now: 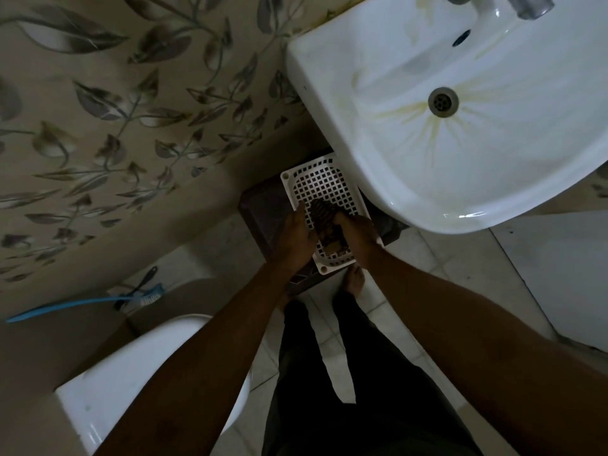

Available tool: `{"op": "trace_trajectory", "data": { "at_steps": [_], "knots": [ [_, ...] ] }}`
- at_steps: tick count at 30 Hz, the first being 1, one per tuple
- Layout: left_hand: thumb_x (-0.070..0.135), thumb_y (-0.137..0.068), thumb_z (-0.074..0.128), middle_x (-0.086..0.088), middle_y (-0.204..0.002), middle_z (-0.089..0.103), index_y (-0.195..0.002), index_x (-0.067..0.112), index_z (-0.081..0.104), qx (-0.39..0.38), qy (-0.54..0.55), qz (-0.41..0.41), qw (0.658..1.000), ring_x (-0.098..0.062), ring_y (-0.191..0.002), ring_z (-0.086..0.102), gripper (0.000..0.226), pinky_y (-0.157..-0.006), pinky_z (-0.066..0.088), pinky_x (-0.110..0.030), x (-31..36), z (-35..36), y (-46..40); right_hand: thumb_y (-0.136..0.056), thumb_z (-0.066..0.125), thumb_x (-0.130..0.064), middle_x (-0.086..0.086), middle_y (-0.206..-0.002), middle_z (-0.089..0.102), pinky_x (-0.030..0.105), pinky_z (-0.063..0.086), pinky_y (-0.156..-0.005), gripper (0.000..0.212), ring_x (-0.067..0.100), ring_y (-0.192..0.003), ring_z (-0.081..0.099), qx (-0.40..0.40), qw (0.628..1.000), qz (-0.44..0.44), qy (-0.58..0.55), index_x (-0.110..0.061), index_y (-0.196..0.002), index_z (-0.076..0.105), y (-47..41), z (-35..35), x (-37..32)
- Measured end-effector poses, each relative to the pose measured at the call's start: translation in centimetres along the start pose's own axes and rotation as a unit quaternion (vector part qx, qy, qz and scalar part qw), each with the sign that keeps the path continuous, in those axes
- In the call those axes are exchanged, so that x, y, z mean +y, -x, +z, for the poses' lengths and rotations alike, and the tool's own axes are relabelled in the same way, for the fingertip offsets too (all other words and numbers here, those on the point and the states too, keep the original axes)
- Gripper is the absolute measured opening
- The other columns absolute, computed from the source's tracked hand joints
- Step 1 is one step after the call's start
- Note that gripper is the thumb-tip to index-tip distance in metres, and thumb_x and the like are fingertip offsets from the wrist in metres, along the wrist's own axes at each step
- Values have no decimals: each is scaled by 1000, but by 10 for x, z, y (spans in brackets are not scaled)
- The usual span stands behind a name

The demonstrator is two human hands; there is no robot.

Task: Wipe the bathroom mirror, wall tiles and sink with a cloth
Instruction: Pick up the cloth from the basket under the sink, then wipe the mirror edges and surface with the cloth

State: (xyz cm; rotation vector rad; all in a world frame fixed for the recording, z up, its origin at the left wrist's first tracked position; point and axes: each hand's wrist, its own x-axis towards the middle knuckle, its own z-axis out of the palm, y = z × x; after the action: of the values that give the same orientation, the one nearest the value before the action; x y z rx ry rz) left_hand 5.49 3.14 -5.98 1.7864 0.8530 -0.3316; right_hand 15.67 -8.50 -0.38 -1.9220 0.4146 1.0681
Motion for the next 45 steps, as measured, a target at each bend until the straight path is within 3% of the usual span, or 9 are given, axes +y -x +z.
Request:
{"op": "trace_trajectory", "data": {
  "at_steps": [6,17,20,25,29,33,39,42,45],
  "knots": [
    [13,-99,49,-18,-153,36,-156,20,29,-14,-7,5,1000,-31,-140,41,61,-116,37,-41,63,-35,26,-89,59,-12,11,-55,65,24,50,-44,24,20,-41,60,-37,997,-61,24,11,-88,66,25,7,-14],
    [38,-102,53,12,-107,69,-107,42,62,2,102,83,991,-12,-109,67,11,-88,55,-27,141,-115,87,-98,61,-40,-3,-88,66,16,49,-71,22,2,-81,67,-22,962,-271,6,-18,-99,57,122,1,-88],
    [24,-102,54,23,-112,65,-117,43,55,-4,133,170,976,13,-105,61,24,-83,47,-7,191,-135,119,-101,51,-42,-4,-81,63,12,47,-58,32,-6,-66,63,-6,948,-317,-21,-10,-105,53,153,-7,-128],
    [23,-92,70,20,-140,52,-145,39,41,16,117,283,952,6,-128,51,62,-101,46,-12,261,-165,155,-89,36,-64,-2,-86,65,17,52,-62,55,0,-73,66,38,918,-390,-62,-15,-109,52,215,-38,-200],
    [14,-86,71,13,-111,69,-124,42,56,76,136,332,930,-4,-91,70,50,-74,59,-22,312,-184,180,-90,33,-72,8,-86,69,37,58,-63,52,27,-75,71,65,901,-411,-124,-25,-103,52,260,-60,-225],
    [9,-82,70,-1,-78,72,-102,36,66,100,156,371,910,-16,-59,67,34,-55,54,-27,359,-197,200,-83,30,-83,3,-96,70,43,58,-82,64,18,-91,70,91,878,-449,-139,-29,-104,56,290,-83,-245],
    [22,-70,77,2,-81,75,-101,32,65,73,195,383,900,-18,-67,71,34,-63,59,-37,420,-219,225,-90,46,-53,8,-95,65,19,53,-61,41,5,-75,65,97,816,-540,-183,-16,-104,56,330,-120,-289],
    [7,-77,79,13,-75,74,-99,20,65,111,220,398,883,-6,-63,67,29,-60,54,-23,447,-230,229,-79,61,-44,-1,-92,75,15,54,-59,37,-1,-75,71,57,806,-554,-202,-20,-106,61,340,-134,-309],
    [24,-68,86,3,-82,77,-98,21,65,124,252,384,879,-20,-73,73,37,-68,59,-37,480,-241,233,-72,75,-31,-9,-100,78,22,60,-74,43,7,-93,74,15,798,-563,-216,-24,-114,67,342,-145,-318]
  ]
}}
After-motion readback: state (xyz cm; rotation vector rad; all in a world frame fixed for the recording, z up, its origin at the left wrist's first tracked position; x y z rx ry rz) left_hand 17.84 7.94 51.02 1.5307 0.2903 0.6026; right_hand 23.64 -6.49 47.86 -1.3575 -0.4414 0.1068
